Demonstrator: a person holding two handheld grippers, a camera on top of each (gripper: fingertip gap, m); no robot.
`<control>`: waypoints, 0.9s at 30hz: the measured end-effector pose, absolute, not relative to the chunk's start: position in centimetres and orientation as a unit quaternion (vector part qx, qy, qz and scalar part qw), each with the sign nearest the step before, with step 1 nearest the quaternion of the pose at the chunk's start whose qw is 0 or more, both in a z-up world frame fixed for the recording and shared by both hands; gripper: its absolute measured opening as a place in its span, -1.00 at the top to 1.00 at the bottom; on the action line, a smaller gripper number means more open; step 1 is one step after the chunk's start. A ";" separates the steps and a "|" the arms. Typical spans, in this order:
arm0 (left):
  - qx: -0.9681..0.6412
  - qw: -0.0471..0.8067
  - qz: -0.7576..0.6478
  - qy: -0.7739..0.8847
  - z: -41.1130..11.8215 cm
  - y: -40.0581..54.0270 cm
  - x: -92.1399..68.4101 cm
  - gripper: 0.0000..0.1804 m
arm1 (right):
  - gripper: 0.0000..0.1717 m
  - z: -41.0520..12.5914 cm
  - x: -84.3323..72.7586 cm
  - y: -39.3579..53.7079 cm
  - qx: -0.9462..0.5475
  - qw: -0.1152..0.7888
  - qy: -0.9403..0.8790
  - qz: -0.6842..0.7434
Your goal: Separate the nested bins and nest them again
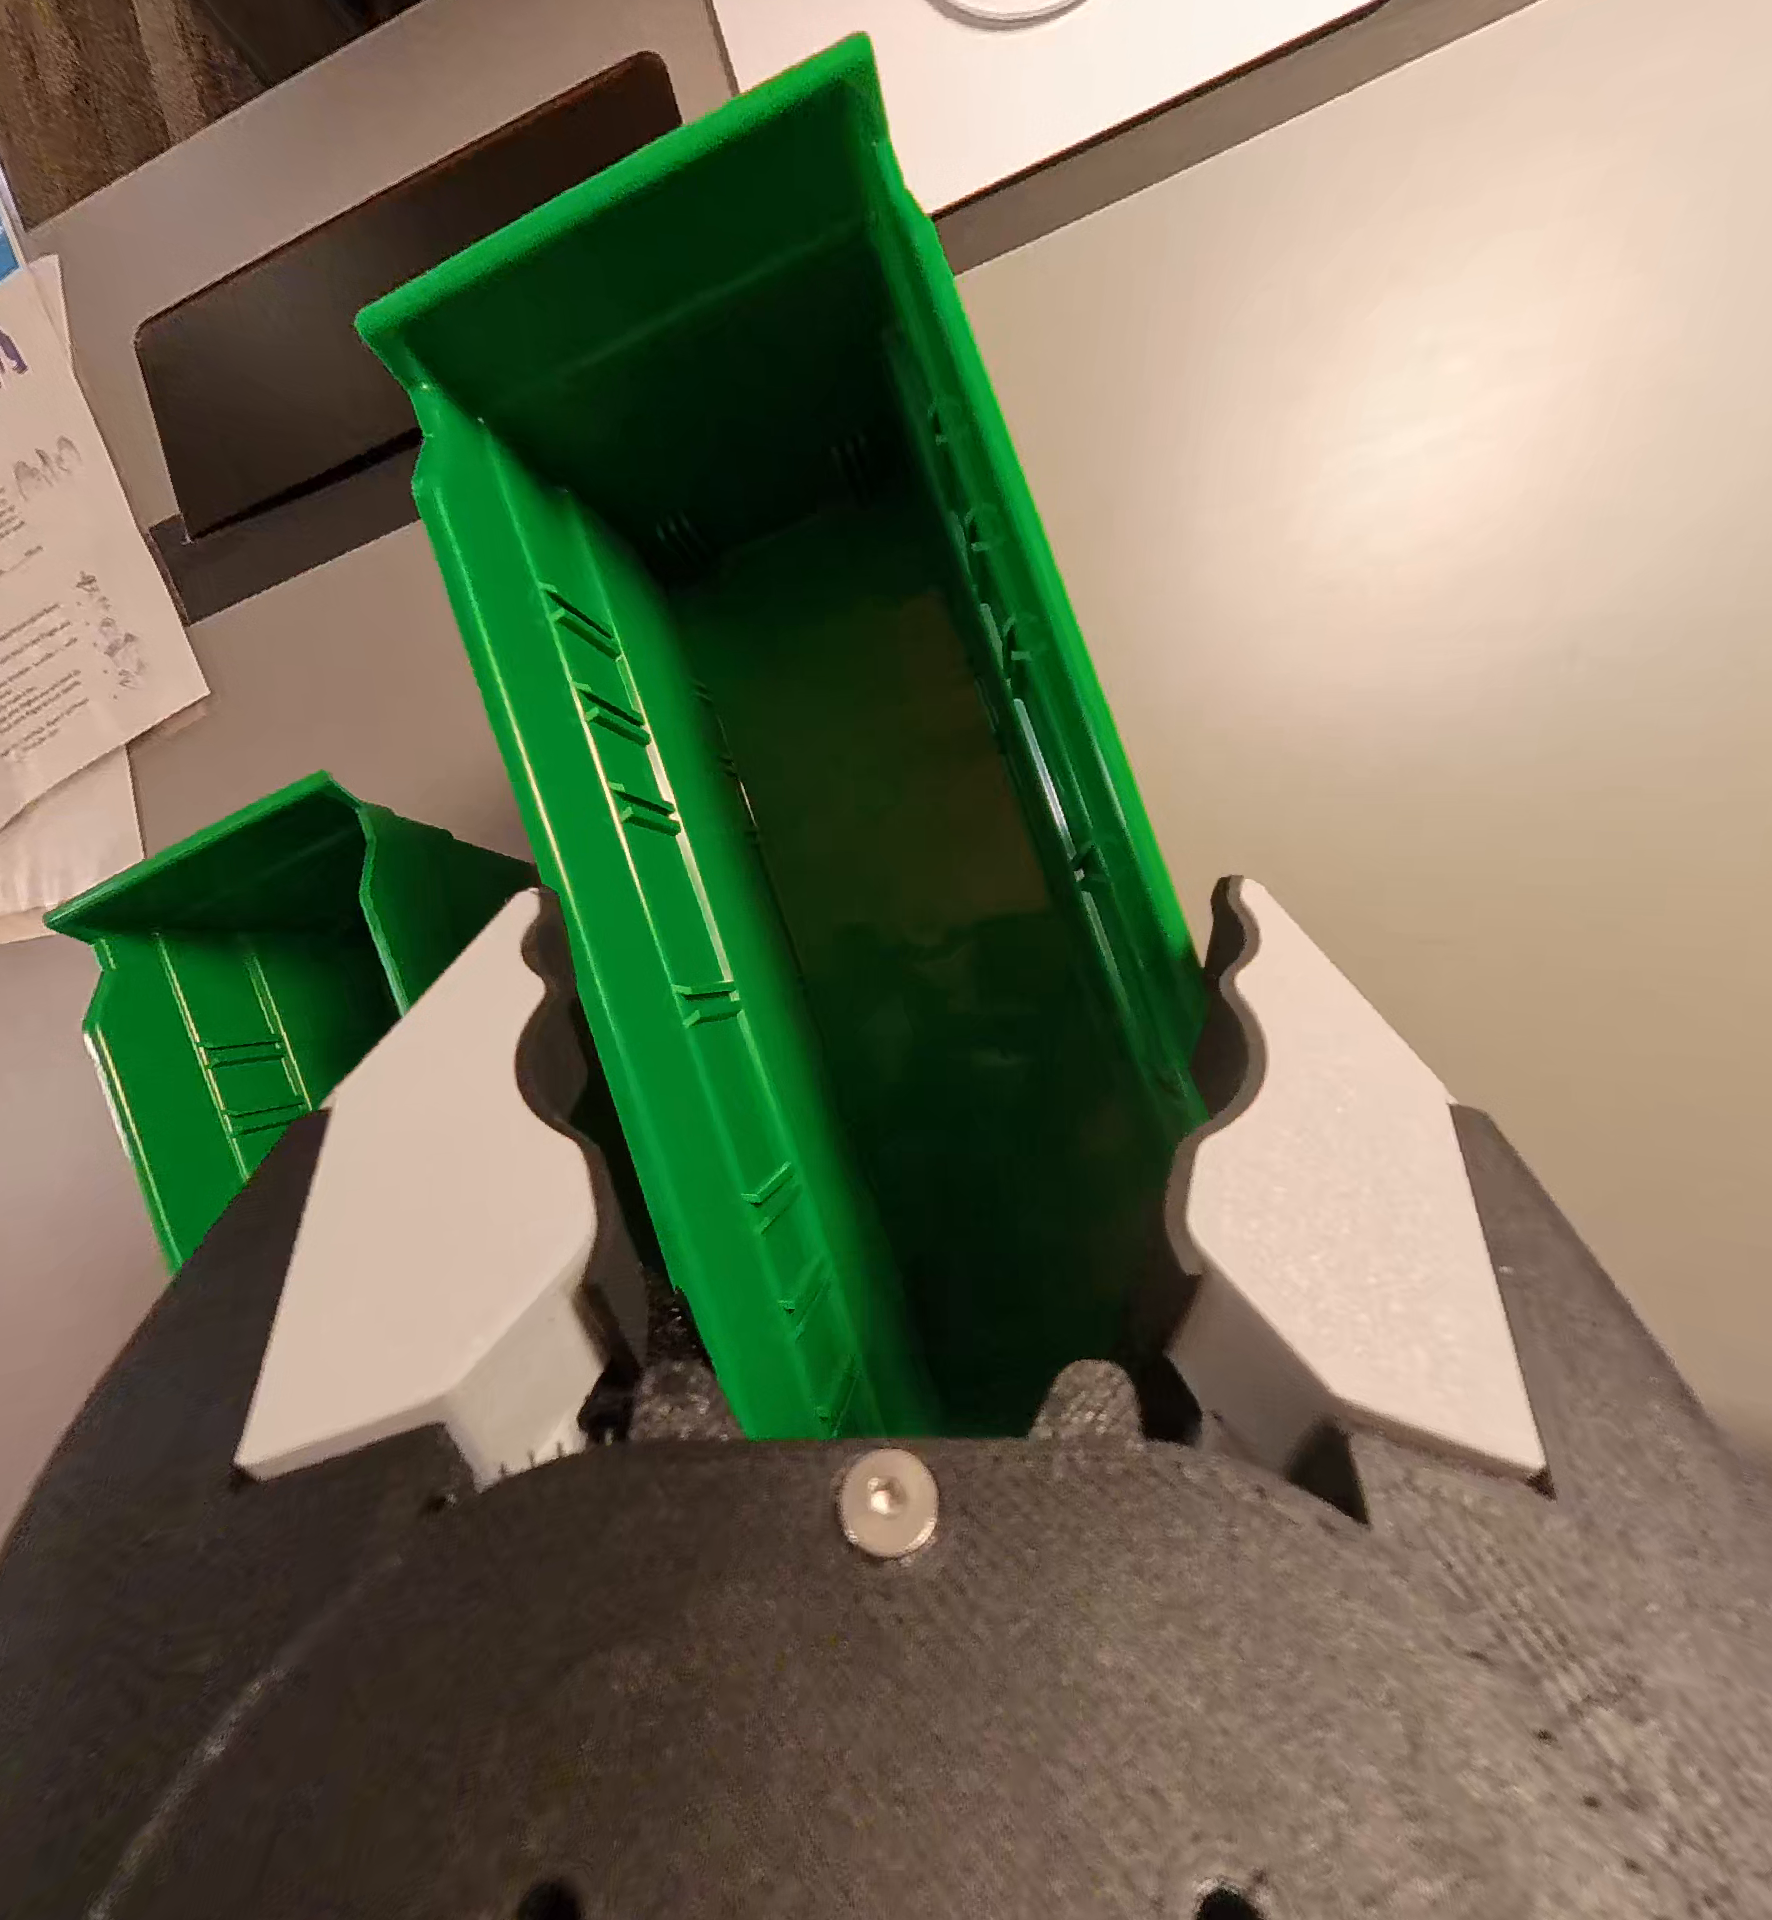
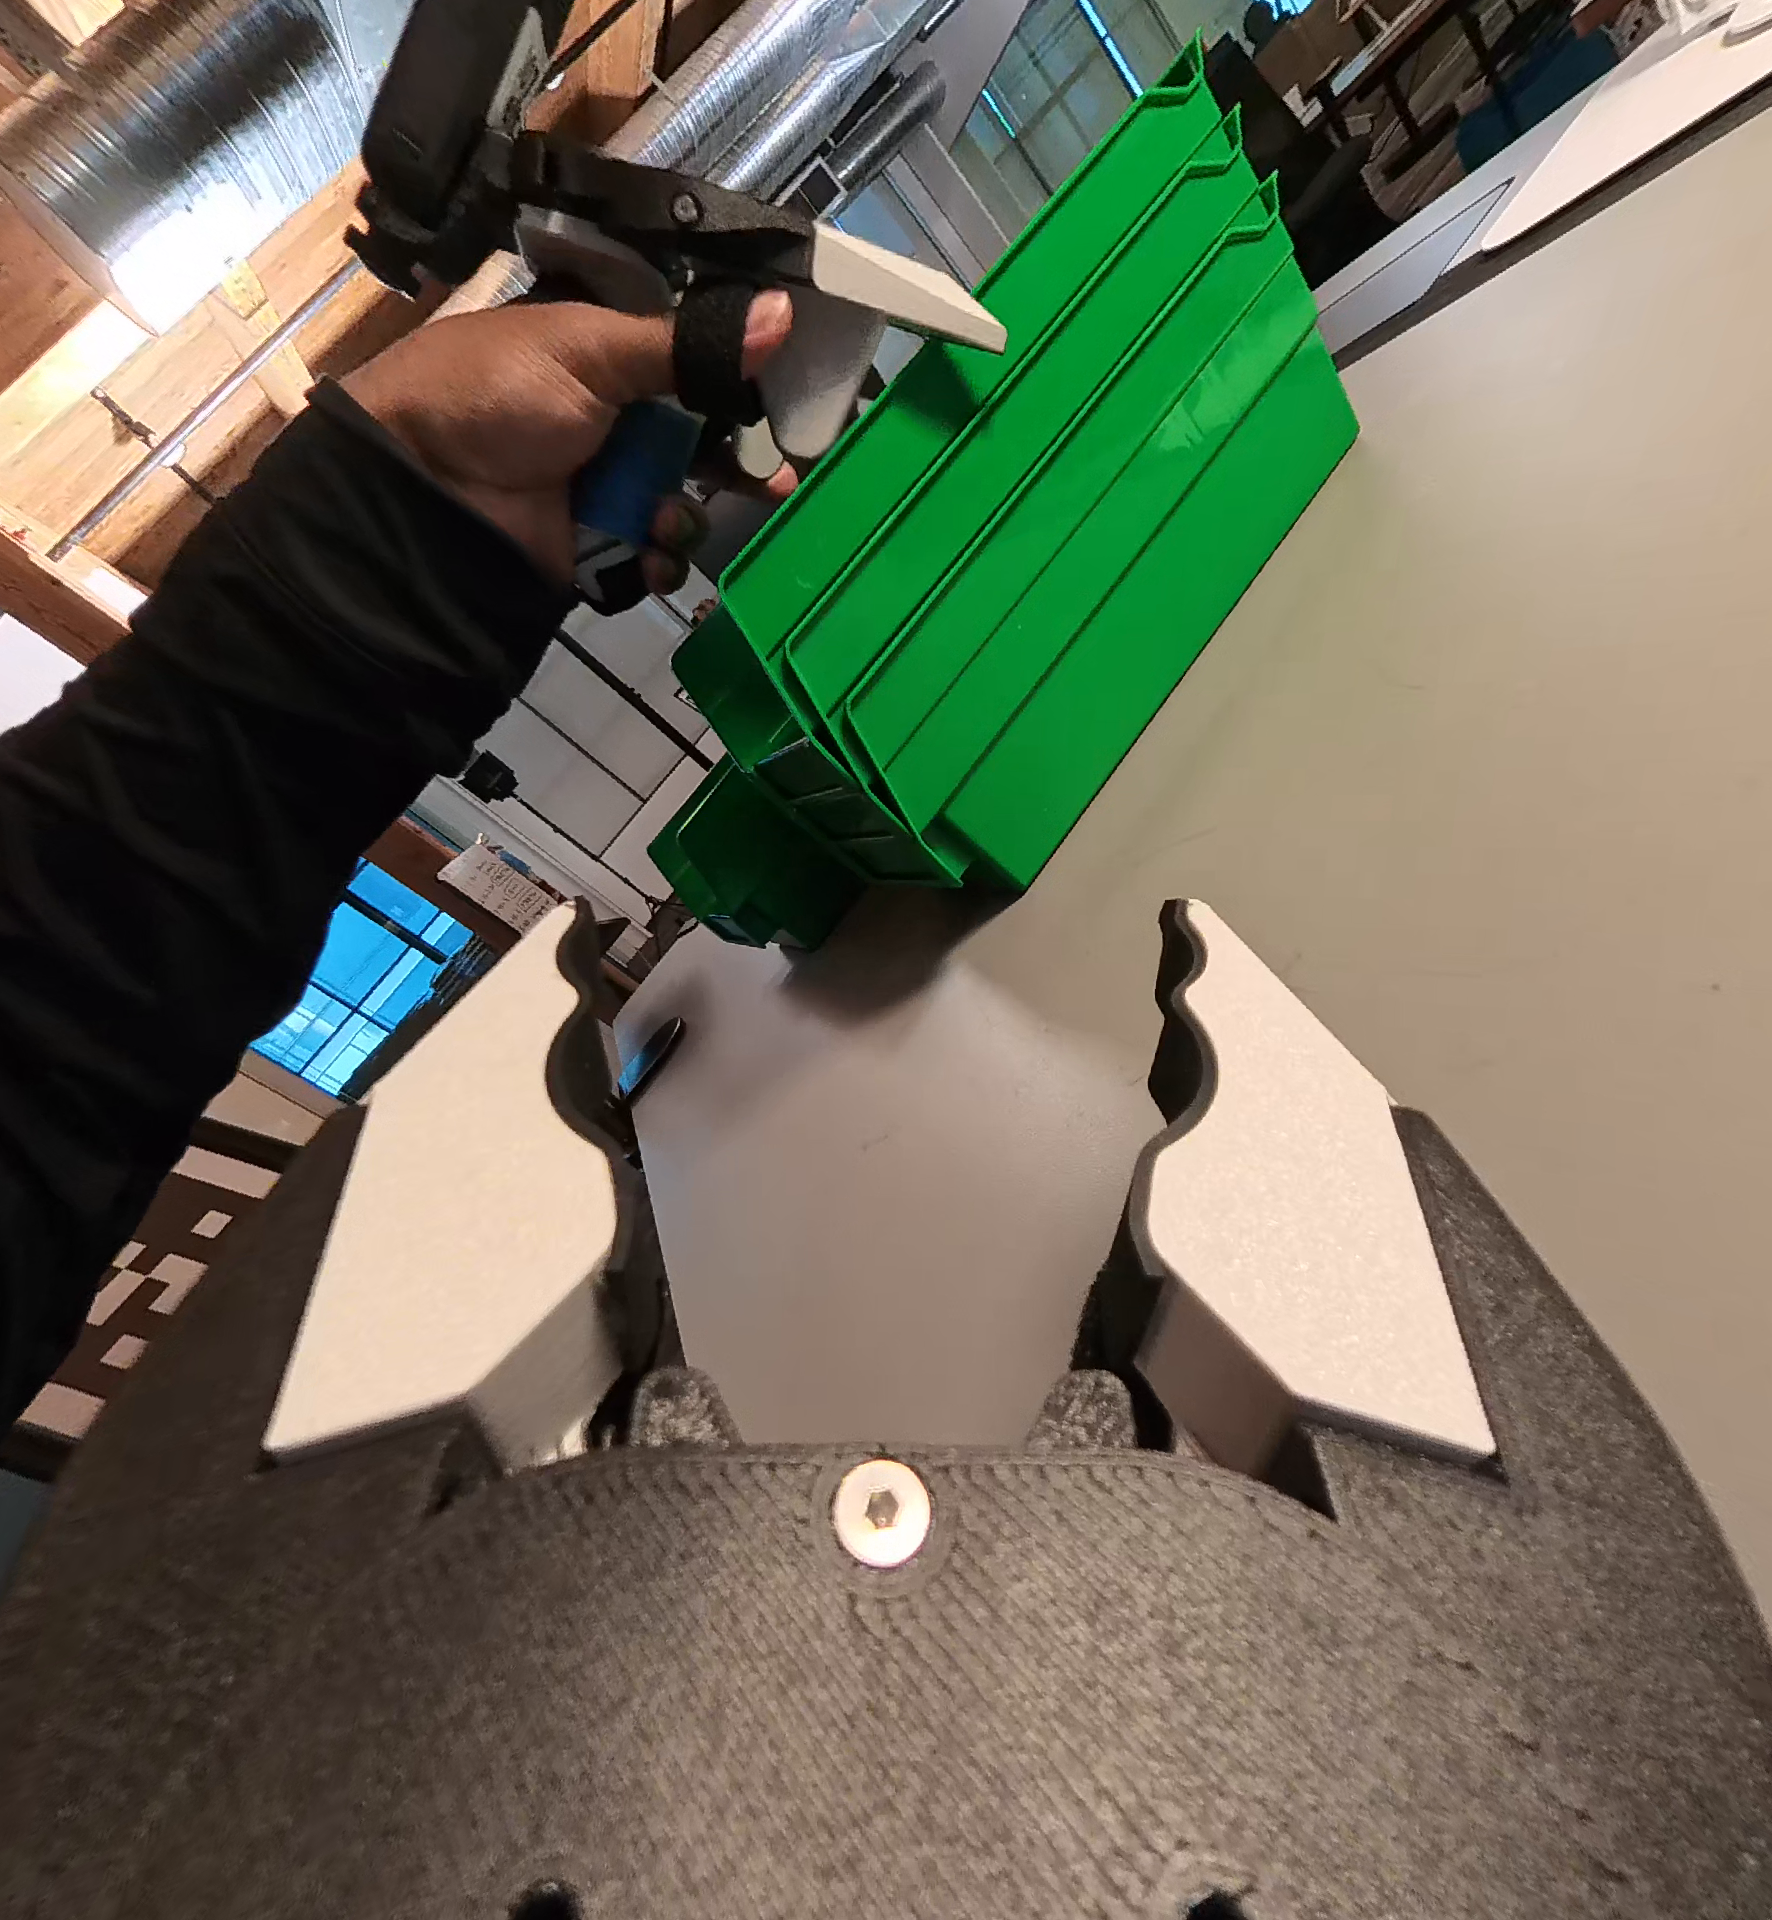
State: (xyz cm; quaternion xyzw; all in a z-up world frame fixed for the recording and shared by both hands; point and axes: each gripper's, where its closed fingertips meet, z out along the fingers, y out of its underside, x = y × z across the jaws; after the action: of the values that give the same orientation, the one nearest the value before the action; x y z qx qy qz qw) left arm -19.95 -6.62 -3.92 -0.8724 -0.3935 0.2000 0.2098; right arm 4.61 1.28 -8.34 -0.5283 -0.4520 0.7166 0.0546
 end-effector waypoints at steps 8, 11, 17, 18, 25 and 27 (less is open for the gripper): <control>-0.872 0.204 0.202 -0.397 -3.9 -6.8 -19.9 -0.34 | -0.24 -8.3 4.6 1.3 -0.527 0.054 -0.450 0.719; -0.869 0.206 0.202 -0.402 -4.1 -6.9 -20.1 -0.39 | -0.24 -8.3 4.6 1.3 -0.527 0.053 -0.450 0.719; -0.865 0.213 0.161 -0.424 -5.3 -7.2 -19.5 -0.44 | -0.24 -8.2 4.6 1.3 -0.526 0.052 -0.449 0.720; -0.865 0.215 0.164 -0.423 -5.2 -7.2 -19.6 -0.43 | -0.24 -8.2 4.7 1.3 -0.526 0.052 -0.449 0.721; -0.867 0.213 0.163 -0.419 -5.1 -7.3 -19.5 -0.40 | -0.24 -8.2 4.7 1.3 -0.526 0.052 -0.449 0.720; -0.868 0.215 0.163 -0.417 -5.0 -7.4 -19.6 -0.36 | -0.24 -8.2 4.6 1.3 -0.526 0.052 -0.449 0.721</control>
State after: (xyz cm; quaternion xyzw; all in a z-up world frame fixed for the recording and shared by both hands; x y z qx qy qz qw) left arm -19.55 -7.35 -5.04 -0.8680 -0.4171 0.1628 0.2146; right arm 4.65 1.33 -8.22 -0.5258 -0.4490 0.7206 0.0516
